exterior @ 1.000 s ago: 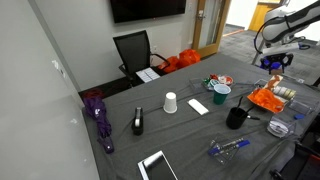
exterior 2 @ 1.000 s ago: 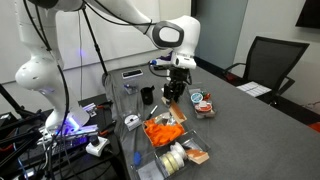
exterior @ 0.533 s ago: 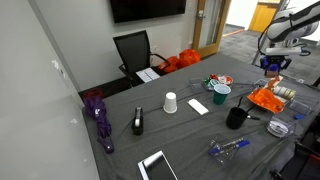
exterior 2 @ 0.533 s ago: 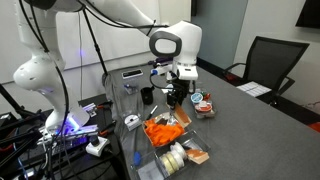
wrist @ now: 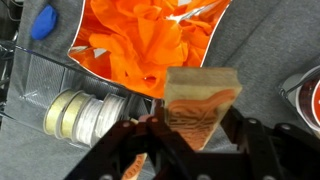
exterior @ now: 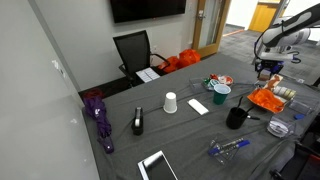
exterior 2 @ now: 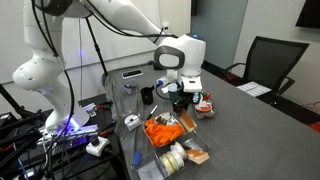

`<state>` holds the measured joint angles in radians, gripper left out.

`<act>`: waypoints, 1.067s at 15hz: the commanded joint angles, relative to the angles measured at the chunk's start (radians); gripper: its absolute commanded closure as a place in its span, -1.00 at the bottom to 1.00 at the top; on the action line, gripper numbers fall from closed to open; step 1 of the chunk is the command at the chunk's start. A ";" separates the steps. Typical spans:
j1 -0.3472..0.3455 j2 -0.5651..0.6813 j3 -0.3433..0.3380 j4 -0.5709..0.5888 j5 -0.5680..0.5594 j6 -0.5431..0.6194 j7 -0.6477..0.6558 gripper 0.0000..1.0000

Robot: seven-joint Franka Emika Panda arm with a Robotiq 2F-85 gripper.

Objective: Pick up the rectangular wooden box from the clear container and put it in the clear container compartment with another rectangular wooden box

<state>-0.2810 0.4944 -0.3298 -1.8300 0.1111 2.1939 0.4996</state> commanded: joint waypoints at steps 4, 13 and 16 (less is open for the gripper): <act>-0.015 0.107 -0.020 0.092 -0.019 0.000 0.008 0.36; -0.023 0.200 -0.037 0.149 -0.020 0.025 -0.001 0.36; -0.025 0.220 -0.039 0.162 -0.018 0.041 -0.003 0.36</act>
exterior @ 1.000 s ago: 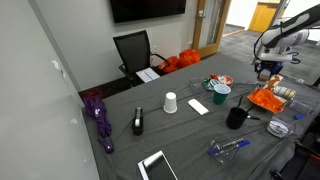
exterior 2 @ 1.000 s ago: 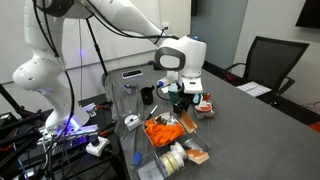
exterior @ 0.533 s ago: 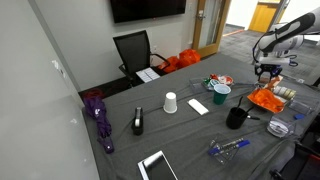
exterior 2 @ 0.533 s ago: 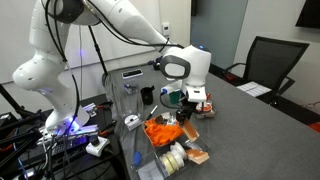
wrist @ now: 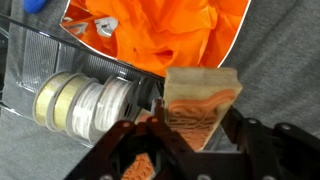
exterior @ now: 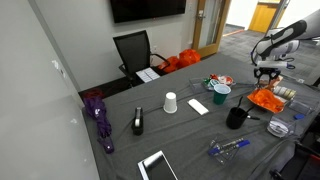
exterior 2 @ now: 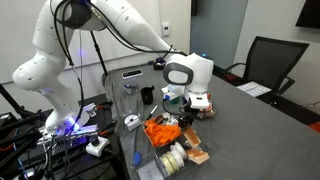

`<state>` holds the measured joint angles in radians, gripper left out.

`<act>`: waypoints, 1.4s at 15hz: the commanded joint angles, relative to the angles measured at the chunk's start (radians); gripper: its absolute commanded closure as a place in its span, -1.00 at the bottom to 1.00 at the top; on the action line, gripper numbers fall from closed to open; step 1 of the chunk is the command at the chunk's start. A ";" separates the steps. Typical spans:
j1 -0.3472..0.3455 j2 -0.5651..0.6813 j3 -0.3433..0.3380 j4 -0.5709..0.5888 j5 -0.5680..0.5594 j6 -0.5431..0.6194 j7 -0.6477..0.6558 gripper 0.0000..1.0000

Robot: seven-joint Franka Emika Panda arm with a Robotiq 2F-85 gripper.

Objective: Pick up the rectangular wooden box from the clear container and put it in the clear container compartment with another rectangular wooden box

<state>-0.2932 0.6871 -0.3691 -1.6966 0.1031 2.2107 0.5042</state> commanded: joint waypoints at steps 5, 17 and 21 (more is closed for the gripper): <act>-0.022 0.044 0.007 0.037 -0.001 0.061 -0.029 0.36; -0.014 -0.009 0.007 -0.003 -0.009 0.033 -0.052 -1.00; 0.014 -0.086 -0.011 -0.063 -0.058 0.040 -0.074 -1.00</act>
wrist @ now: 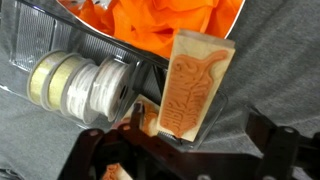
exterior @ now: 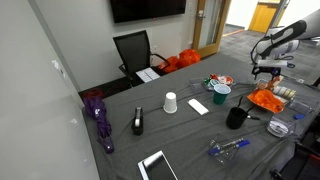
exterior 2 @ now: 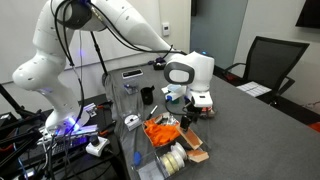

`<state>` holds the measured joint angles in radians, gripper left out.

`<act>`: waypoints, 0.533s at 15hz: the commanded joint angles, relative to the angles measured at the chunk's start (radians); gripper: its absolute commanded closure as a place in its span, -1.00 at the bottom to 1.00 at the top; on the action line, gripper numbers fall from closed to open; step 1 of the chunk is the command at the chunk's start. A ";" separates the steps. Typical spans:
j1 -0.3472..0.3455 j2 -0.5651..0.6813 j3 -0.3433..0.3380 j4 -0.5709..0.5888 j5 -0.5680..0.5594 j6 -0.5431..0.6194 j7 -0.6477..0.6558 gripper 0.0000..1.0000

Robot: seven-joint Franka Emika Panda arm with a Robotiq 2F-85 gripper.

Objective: Pick up the rectangular wooden box from the clear container and put it in the clear container compartment with another rectangular wooden box

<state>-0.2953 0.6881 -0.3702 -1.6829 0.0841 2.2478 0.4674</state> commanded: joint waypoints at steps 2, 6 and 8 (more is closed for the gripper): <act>0.032 -0.132 -0.021 -0.112 -0.088 0.019 -0.035 -1.00; 0.072 -0.219 -0.050 -0.175 -0.221 0.027 0.005 -1.00; 0.070 -0.266 -0.043 -0.208 -0.245 0.028 -0.011 -1.00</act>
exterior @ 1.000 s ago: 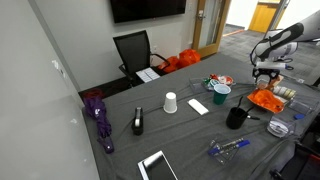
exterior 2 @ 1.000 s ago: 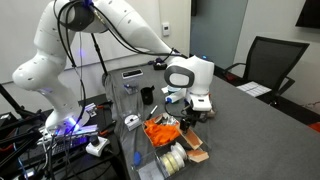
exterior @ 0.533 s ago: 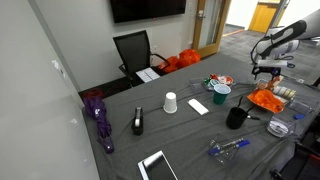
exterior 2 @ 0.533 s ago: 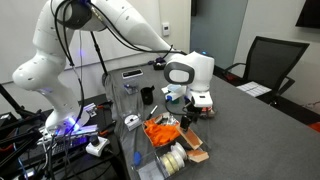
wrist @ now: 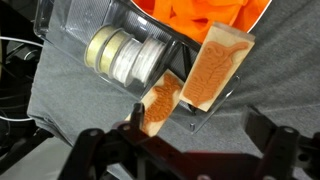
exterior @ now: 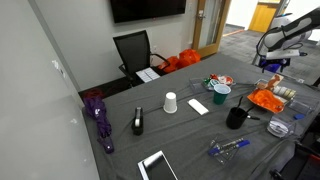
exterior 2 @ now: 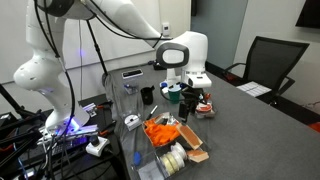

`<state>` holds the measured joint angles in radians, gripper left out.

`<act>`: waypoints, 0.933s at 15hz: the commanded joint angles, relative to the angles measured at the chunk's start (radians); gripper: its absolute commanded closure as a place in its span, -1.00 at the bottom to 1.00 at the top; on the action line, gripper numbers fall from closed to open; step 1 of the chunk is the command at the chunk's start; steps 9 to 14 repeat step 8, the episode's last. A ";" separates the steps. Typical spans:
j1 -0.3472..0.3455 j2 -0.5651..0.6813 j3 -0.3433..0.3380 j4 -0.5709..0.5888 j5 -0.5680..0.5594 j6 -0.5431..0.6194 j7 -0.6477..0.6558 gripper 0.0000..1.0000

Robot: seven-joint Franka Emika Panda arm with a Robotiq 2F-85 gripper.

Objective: Pick up the rectangular wooden box from the clear container and put it in the clear container compartment with another rectangular wooden box

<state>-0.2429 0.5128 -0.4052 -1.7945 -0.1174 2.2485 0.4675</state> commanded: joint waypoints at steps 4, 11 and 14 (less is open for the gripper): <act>0.020 -0.174 -0.002 -0.161 -0.086 0.033 -0.016 -1.00; 0.013 -0.238 0.004 -0.210 -0.104 0.023 -0.021 -1.00; 0.013 -0.238 0.004 -0.210 -0.104 0.023 -0.021 -1.00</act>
